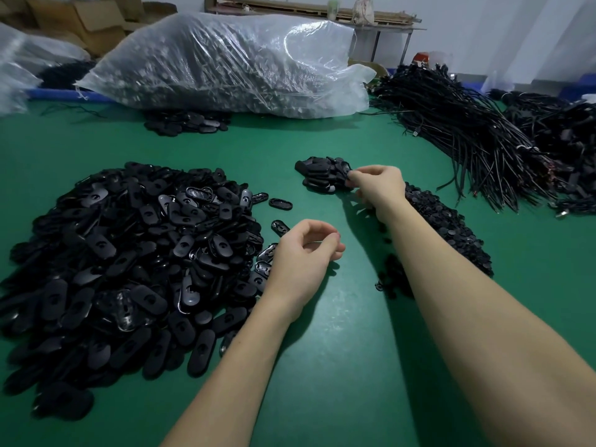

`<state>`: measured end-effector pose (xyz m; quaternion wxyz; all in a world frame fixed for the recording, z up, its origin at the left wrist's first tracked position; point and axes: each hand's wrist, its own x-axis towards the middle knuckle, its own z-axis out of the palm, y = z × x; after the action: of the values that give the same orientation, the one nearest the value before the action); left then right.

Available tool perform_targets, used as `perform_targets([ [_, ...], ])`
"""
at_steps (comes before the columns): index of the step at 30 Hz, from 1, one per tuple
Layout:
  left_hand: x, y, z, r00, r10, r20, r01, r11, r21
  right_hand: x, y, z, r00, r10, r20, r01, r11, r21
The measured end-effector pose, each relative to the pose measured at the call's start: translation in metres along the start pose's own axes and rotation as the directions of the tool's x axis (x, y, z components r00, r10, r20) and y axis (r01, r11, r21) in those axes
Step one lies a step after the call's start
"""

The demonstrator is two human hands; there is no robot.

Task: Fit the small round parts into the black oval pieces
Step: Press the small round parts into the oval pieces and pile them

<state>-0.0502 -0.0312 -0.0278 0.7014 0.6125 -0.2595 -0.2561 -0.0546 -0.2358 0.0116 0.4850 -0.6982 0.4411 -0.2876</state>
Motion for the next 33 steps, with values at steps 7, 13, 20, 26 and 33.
perform_targets([
  [7,-0.001,0.002,0.001,1.0,-0.019,0.003,0.019,1.0,-0.015,0.012,-0.019,0.013,1.0,0.019,0.004,-0.018,0.999,-0.044],
  [13,-0.002,0.003,0.001,1.0,-0.019,0.012,0.019,1.0,0.007,0.01,-0.008,0.002,1.0,-0.001,0.008,0.002,0.989,-0.151],
  [20,-0.004,0.005,0.002,1.0,-0.013,0.003,0.013,1.0,0.019,0.007,-0.012,-0.006,0.985,-0.122,0.125,0.155,0.938,-0.31],
  [26,-0.004,0.006,0.002,1.0,-0.013,0.001,0.013,0.999,0.039,0.008,-0.018,-0.002,0.968,-0.164,0.188,0.229,0.883,-0.41],
  [33,-0.006,0.009,0.003,1.0,0.002,0.003,-0.002,0.997,0.078,-0.014,-0.013,-0.005,0.943,-0.25,0.218,0.329,0.796,-0.508],
])
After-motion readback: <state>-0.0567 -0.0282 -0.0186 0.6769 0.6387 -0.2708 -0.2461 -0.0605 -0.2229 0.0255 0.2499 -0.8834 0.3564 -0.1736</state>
